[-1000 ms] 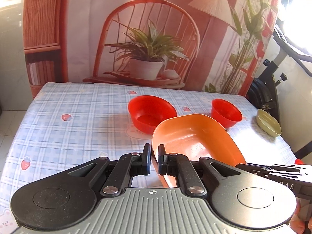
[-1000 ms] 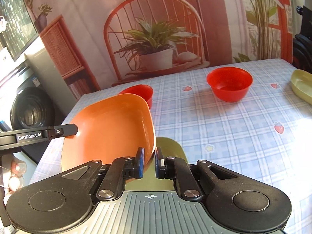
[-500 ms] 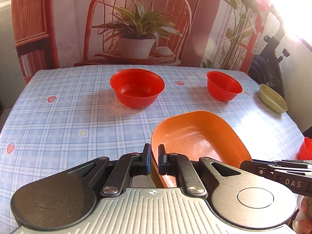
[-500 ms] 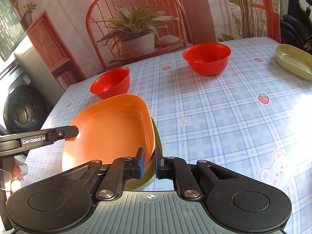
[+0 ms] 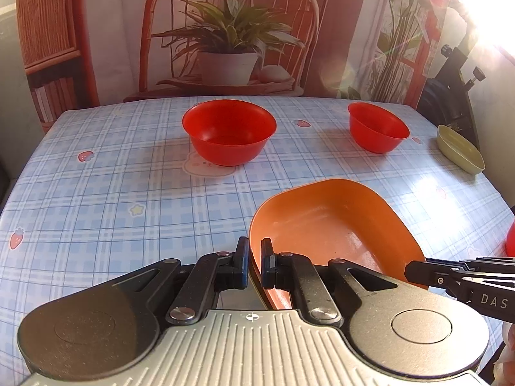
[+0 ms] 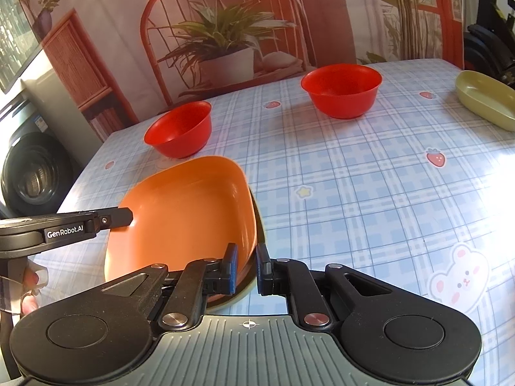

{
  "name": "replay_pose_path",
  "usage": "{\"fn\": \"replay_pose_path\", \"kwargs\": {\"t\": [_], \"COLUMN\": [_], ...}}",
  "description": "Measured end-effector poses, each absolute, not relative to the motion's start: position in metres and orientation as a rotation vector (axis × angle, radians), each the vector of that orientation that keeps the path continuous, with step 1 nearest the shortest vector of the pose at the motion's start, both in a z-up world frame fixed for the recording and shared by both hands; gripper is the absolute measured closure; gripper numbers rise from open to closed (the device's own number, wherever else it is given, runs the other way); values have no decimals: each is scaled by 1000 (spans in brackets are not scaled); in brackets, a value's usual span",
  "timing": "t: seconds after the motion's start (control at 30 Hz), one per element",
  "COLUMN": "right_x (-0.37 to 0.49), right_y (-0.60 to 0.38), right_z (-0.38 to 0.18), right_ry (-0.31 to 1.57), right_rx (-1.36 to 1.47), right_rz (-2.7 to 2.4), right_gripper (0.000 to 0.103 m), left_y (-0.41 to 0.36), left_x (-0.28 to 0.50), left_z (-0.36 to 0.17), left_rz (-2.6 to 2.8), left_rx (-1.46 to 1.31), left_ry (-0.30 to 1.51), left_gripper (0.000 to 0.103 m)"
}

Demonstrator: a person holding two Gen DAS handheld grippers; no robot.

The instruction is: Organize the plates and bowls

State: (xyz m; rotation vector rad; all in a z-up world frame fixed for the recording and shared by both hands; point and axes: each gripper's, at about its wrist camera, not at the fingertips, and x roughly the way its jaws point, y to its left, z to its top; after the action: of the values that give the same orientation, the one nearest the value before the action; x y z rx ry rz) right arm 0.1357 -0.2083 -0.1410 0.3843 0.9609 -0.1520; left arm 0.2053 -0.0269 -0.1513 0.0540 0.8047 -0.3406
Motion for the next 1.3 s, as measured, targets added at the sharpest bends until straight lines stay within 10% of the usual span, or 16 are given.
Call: {"fn": "replay_pose_path", "kwargs": {"t": [1.3], "right_x": [130], "right_y": [-229], "right_z": [-122], "right_ry": [814], "right_rx": [441], "right_rz": [-196], "right_gripper": [86], "left_y": [-6], "left_x": [196], "left_z": [-145], "left_rz": [-300], "left_rx": [-89], "left_ry": [750], "left_gripper": [85]}}
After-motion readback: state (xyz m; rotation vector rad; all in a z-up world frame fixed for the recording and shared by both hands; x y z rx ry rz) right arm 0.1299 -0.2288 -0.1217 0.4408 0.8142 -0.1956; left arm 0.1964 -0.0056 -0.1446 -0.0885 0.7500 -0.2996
